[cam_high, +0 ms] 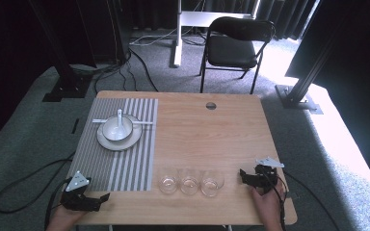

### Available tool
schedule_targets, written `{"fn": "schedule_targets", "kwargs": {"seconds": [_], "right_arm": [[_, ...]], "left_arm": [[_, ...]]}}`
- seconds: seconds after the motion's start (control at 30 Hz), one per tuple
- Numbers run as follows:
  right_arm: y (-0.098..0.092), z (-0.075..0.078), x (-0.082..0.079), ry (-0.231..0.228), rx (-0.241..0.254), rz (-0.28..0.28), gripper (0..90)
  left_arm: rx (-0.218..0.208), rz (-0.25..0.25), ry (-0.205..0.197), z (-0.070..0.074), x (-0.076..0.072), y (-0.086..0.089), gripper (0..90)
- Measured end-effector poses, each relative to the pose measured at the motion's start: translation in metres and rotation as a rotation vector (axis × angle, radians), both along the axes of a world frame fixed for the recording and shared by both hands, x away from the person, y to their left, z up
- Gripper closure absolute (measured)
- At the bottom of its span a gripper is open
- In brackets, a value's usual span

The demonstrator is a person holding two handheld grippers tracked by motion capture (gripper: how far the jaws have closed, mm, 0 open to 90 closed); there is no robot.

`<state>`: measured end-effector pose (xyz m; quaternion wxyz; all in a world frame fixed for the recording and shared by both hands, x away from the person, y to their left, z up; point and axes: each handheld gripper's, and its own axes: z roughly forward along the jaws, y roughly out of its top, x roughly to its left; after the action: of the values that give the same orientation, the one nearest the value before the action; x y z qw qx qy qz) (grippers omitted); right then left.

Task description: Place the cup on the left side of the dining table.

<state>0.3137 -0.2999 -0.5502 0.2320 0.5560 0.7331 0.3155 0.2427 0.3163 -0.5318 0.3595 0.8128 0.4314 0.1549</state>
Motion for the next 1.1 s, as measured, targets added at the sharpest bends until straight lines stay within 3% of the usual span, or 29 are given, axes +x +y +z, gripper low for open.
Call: {"fn": "schedule_targets", "kwargs": {"seconds": [0.27, 0.57, 1.1], "right_arm": [[0.000, 0.000, 0.000, 0.000, 0.000, 0.000, 11.5], [0.000, 0.000, 0.000, 0.000, 0.000, 0.000, 11.5], [0.000, 0.000, 0.000, 0.000, 0.000, 0.000, 11.5]], "left_arm": [[-0.009, -0.016, -0.004, 0.001, 0.003, -0.007, 0.3], [-0.007, -0.079, 0.011, 0.004, 0.005, -0.023, 0.3], [-0.019, -0.161, -0.002, 0.013, 0.014, -0.050, 0.4]]}}
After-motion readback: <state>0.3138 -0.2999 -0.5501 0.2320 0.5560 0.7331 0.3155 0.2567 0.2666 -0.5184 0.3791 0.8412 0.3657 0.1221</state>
